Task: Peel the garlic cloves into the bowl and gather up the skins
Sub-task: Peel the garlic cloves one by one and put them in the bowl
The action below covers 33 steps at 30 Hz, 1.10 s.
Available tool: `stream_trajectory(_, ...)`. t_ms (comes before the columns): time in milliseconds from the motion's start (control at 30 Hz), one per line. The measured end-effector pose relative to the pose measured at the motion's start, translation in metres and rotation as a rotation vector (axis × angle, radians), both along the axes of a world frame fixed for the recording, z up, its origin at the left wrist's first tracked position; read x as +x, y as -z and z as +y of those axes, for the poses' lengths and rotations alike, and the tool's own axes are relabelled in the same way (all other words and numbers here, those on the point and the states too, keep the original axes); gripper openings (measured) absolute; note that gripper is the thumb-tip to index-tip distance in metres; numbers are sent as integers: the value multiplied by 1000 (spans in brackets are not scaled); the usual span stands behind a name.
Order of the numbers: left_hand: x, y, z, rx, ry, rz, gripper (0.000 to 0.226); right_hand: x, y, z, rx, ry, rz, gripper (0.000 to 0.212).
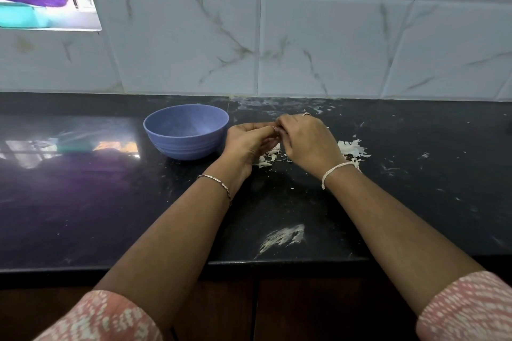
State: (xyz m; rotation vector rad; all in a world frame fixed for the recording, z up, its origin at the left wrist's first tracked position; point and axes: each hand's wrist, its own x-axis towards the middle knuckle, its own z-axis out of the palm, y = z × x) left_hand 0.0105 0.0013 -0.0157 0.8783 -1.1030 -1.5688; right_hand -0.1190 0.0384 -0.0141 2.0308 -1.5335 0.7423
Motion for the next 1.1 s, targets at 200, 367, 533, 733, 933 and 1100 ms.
stream_trajectory(200,-2,0,0,-118,-73,-156,8,3,1,1,12,12,-253,12)
stream_trajectory(367,-3,1,0,-105,-77,-186,7,-8,-1,-3,44,29,-626,12)
stream_trajectory(533,-3,2,1,-72,-52,-192,10,-34,0,-3,167,64,-577,17)
stream_trajectory(733,-2,3,0,-155,-84,-258,16,-29,-9,4,143,92,-475,23)
stream_trajectory(933,-4,3,1,-279,-114,-341,20,-17,-2,3,206,-27,-469,13)
stream_trajectory(1100,-5,1,1,-403,-188,-463,20,-13,-5,5,193,23,-401,10)
